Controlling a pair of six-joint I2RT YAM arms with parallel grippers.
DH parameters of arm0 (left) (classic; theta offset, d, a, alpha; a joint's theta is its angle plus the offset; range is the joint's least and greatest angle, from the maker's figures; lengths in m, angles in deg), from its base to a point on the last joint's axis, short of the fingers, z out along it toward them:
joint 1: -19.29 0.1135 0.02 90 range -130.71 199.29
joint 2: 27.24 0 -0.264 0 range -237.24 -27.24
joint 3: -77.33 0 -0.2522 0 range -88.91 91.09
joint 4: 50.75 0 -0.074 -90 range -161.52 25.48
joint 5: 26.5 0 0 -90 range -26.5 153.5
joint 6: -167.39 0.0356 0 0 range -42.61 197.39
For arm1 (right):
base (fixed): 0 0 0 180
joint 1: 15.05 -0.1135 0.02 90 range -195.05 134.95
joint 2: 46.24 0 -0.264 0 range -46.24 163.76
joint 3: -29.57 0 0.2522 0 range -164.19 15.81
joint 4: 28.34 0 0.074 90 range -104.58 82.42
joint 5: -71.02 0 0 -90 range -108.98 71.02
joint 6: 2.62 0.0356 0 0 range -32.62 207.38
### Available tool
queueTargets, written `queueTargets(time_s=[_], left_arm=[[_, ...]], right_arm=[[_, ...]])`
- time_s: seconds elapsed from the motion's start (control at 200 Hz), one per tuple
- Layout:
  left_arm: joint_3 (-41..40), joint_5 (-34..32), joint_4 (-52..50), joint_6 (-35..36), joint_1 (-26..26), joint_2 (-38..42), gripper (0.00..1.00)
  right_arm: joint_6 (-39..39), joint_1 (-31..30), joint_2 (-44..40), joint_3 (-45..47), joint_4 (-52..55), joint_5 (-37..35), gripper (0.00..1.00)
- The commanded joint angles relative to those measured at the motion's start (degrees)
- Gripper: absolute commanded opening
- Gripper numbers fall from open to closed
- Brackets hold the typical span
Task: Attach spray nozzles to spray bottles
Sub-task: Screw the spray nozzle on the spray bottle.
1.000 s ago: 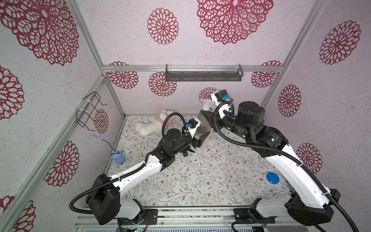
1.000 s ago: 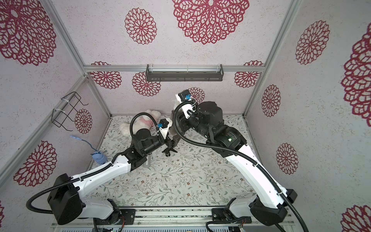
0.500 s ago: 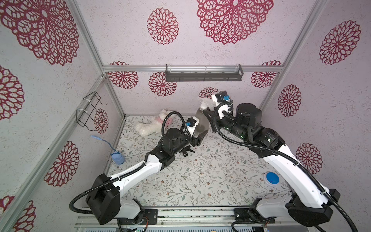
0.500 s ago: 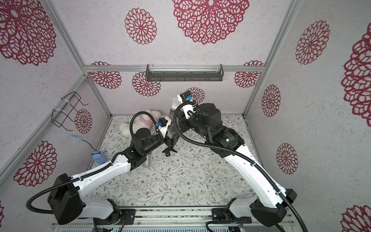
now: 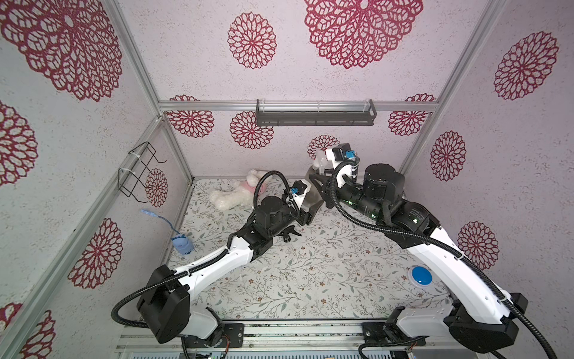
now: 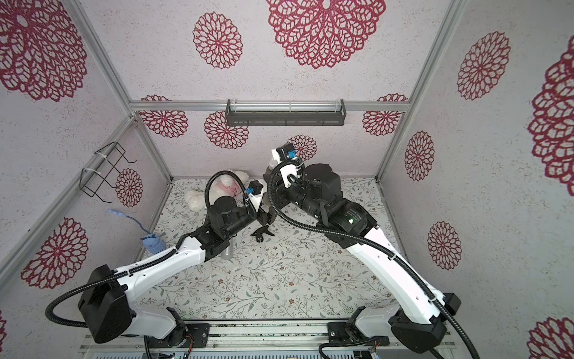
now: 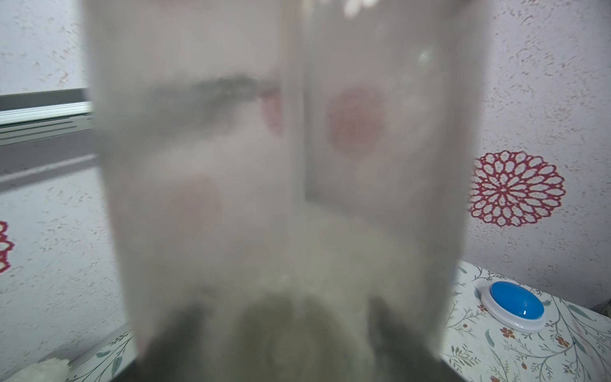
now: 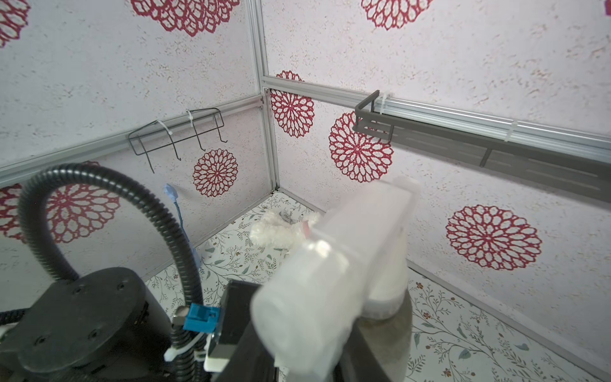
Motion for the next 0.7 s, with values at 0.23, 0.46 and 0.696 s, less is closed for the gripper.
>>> queueTargets(time_s=[0.23,0.46,0.696], left_arm=[[0.76,0.27,1.40,0.60,0.26,0.40,0.48],[0.14,1.78,2.60,-0.44,1.34,0.90,0.48],[-1.22,5.43,3.92,-1.16,1.87,2.17,0.48]], right_arm=[[3.43,-1.38,-4.39,2.44,0.69,1.46,0.49],[4.91,-1.81,-8.12,6.38,3.58,0.25,0.55],[1.96,2.03,-12.15,9.37,4.80,-5.46,0.38]])
